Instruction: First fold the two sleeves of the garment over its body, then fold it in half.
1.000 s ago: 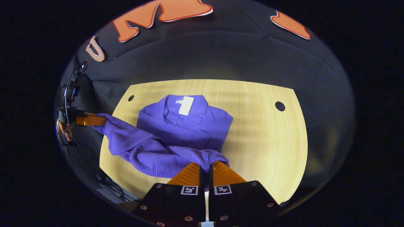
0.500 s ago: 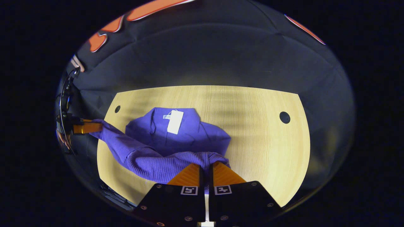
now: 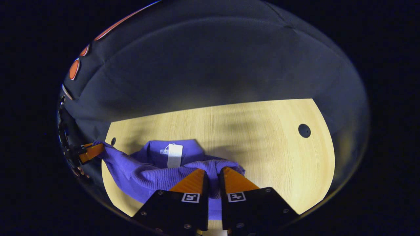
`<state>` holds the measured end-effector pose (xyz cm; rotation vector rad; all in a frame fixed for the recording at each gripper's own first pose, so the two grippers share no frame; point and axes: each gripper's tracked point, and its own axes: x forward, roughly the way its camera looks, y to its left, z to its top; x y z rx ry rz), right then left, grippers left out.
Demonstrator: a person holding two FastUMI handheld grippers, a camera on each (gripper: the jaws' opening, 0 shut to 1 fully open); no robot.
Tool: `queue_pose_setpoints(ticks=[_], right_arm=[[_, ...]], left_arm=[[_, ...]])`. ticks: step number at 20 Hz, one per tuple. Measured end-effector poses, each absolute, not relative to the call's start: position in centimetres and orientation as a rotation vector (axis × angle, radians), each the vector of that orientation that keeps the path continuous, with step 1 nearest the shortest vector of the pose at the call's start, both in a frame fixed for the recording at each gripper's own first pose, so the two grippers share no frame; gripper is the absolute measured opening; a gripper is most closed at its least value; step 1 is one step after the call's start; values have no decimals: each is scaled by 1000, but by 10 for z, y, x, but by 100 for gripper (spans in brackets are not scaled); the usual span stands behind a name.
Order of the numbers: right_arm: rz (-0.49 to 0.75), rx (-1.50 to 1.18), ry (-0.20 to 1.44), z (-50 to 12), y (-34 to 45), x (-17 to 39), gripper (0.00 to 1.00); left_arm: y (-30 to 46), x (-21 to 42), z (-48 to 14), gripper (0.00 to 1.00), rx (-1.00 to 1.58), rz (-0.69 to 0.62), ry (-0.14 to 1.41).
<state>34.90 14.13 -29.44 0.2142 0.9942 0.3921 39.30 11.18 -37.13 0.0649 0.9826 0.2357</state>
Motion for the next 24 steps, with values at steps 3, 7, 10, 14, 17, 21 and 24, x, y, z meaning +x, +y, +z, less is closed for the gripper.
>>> queue_pose_setpoints(ticks=[3,7,10,14,17,21,24], right_arm=[[393,240,941,-286,143,359,39],[378,235,873,-276,132,365,53],[375,207,773,-255,123,363,72],[366,214,661,-220,113,342,84],[423,228,567,-193,116,322,91],[402,142,441,-163,93,301,95],[399,136,374,-136,85,278,95]], left_arm=[[112,405,-360,40,82,276,877],[105,413,-346,50,23,305,777],[88,412,-345,77,-53,321,706],[87,423,-335,92,-99,347,626],[84,428,-326,95,-118,349,553],[80,426,-302,95,-85,317,442],[61,398,-266,95,-37,320,361]])
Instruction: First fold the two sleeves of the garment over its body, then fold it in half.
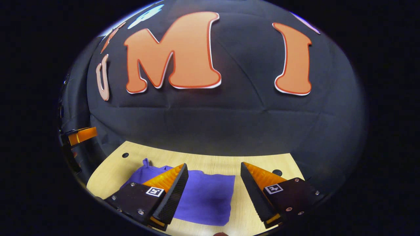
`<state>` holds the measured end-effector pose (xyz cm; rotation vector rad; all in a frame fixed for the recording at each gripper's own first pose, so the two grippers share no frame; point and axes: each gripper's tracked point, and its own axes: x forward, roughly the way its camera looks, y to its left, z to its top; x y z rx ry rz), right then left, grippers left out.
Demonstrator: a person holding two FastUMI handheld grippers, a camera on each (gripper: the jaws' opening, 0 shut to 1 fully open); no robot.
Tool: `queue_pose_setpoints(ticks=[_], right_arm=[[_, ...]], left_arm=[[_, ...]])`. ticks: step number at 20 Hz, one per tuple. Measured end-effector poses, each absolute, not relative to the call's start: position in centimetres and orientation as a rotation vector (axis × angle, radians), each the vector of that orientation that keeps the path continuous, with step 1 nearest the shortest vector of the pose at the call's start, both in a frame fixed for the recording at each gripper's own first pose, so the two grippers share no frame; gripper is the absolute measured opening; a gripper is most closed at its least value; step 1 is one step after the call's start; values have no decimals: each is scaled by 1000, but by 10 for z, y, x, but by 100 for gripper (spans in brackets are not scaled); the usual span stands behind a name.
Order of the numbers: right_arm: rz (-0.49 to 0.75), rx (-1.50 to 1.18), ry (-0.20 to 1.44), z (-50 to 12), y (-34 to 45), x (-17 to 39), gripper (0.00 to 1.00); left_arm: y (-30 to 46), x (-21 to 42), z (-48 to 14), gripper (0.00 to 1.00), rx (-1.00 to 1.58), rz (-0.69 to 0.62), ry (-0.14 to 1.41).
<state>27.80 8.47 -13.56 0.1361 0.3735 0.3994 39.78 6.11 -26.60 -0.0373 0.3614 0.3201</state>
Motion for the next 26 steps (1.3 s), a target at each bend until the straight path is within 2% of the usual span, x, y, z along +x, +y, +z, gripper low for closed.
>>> queue_pose_setpoints(ticks=[6,7,8,11,12,13,14,15,16,17,19,23,24,26], right_arm=[[360,143,211,-78,62,241,95],[355,134,161,-69,59,235,100],[338,120,121,-63,55,234,95],[321,87,57,-49,51,214,95],[317,69,39,-44,47,206,95],[311,60,26,-41,46,199,95],[320,62,19,-39,48,192,95],[322,69,12,-37,49,183,95],[323,73,3,-35,48,177,95],[319,78,-6,-35,46,170,95],[320,90,-6,-38,47,159,94],[349,142,23,-49,63,144,94],[347,146,20,-49,64,142,94],[351,153,13,-50,69,138,94]], left_arm=[[22,355,-190,94,25,290,144],[16,347,-183,94,31,289,137],[13,339,-180,94,32,292,128],[1,323,-168,92,38,290,82],[-1,318,-166,94,49,291,62],[-6,314,-165,92,56,277,48],[-13,306,-166,94,67,269,45],[-18,300,-168,91,81,264,50],[-22,294,-166,94,96,269,43],[-26,291,-161,91,104,267,26],[-37,284,-152,91,120,256,-18],[-52,266,-159,91,120,268,-9],[-58,262,-162,94,113,262,-5],[-70,261,-183,91,110,233,46]])
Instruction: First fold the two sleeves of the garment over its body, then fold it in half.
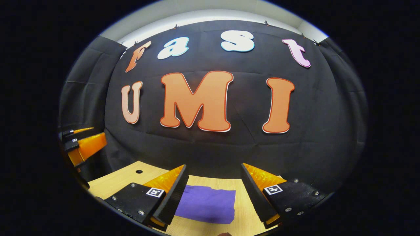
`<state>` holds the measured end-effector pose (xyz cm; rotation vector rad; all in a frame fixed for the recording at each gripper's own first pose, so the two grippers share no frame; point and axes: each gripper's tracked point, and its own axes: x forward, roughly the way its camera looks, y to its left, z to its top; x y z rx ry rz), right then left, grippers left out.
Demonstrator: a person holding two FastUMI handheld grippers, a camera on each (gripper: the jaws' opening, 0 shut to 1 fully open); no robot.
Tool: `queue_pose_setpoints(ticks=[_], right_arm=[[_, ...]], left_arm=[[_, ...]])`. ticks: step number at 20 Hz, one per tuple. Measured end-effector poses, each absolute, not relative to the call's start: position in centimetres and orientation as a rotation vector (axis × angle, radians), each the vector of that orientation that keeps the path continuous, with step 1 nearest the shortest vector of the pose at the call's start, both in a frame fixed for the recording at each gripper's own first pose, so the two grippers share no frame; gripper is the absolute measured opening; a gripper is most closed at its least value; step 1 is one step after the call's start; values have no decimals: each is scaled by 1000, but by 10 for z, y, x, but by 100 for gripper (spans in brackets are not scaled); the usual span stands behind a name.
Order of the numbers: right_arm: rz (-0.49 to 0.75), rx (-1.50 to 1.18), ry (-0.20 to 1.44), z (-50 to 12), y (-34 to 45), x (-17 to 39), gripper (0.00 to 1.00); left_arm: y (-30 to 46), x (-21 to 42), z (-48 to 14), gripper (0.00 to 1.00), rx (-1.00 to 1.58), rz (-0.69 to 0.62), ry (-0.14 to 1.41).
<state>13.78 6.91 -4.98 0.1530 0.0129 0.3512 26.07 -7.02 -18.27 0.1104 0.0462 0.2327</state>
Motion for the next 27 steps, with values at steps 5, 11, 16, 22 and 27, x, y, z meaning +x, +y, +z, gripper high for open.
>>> queue_pose_setpoints(ticks=[5,11,16,22,27], right_arm=[[388,173,35,-58,85,127,94],[393,128,29,-65,94,123,94],[380,142,30,-66,92,125,94],[378,155,22,-62,90,123,94],[366,135,-2,-57,86,120,94]], left_arm=[[-80,258,-200,92,92,207,83],[-80,259,-212,92,117,206,122],[-71,256,-216,92,127,227,136],[-73,255,-214,93,98,218,113],[-83,256,-208,93,107,191,87]])
